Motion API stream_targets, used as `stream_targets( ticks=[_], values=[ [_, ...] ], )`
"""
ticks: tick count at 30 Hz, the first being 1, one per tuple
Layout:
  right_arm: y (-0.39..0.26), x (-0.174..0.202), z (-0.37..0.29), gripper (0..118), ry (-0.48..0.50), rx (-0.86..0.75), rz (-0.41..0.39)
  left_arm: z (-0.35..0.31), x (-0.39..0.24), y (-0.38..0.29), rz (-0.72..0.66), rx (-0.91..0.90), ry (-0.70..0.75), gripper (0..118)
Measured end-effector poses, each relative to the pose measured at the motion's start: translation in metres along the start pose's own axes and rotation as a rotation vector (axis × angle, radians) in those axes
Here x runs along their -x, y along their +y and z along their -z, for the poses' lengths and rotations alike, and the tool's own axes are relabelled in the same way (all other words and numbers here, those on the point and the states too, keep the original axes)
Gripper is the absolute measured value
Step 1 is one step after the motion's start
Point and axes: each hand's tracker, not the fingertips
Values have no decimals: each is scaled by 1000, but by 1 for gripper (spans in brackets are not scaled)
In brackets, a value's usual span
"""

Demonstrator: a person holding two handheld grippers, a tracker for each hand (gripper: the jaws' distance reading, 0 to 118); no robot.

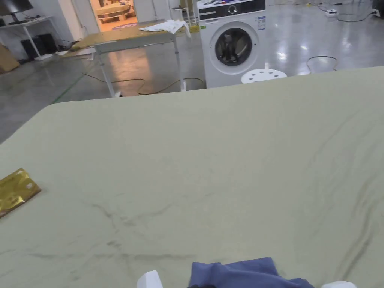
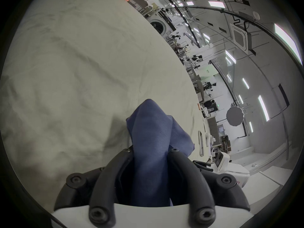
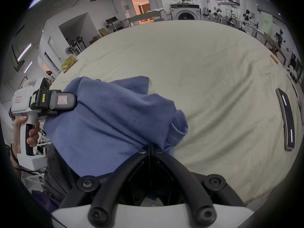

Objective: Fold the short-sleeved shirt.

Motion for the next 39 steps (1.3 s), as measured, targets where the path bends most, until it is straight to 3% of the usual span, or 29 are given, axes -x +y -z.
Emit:
stream_targets(
  ticks=[3, 7, 12, 17, 18, 20, 21, 22, 25, 27, 30, 34, 39],
  values=[
    [-5, -2, -21, 0, 114, -112, 103, -34, 2, 14, -8, -60, -37, 21],
    [-13, -6, -41, 0, 205, -179, 204, -124, 28, 64, 48, -236, 141, 21],
    [-25, -5, -46, 0, 152, -153, 159, -226, 88, 132, 45, -338, 459, 21],
    [-36, -6, -39, 0, 121, -108, 130, -242, 124, 163, 66, -241, 671, 22],
    [-37, -5, -41, 0, 122, -108, 128, -240, 126, 164, 33, -248, 679, 29],
    [-36, -5, -46, 0, 127, -122, 126, -238, 116, 163, 1, -325, 784, 58],
    [-36, -2, -49, 0, 121, -136, 129, -241, 109, 163, 48, -364, 814, 76],
    [-35, -2, -54, 0, 105, -169, 142, -245, 98, 161, 103, -396, 840, 82],
    [-37, -5, -67, 0, 88, -250, 240, -252, 55, 146, 322, -487, 915, 82],
    [-42, -4, -76, 0, 80, -312, 299, -249, 9, 113, 504, -525, 884, 82],
    [-47, 3, -89, 0, 54, -378, 284, -244, -48, 72, 670, -627, 763, 83],
    [-35, 20, -112, 0, -17, -508, 152, -221, -107, 21, 822, -741, 617, 83],
    [-7, 40, -150, 0, -119, -720, -8, -190, -144, -22, 887, -858, 525, 81]
  ],
)
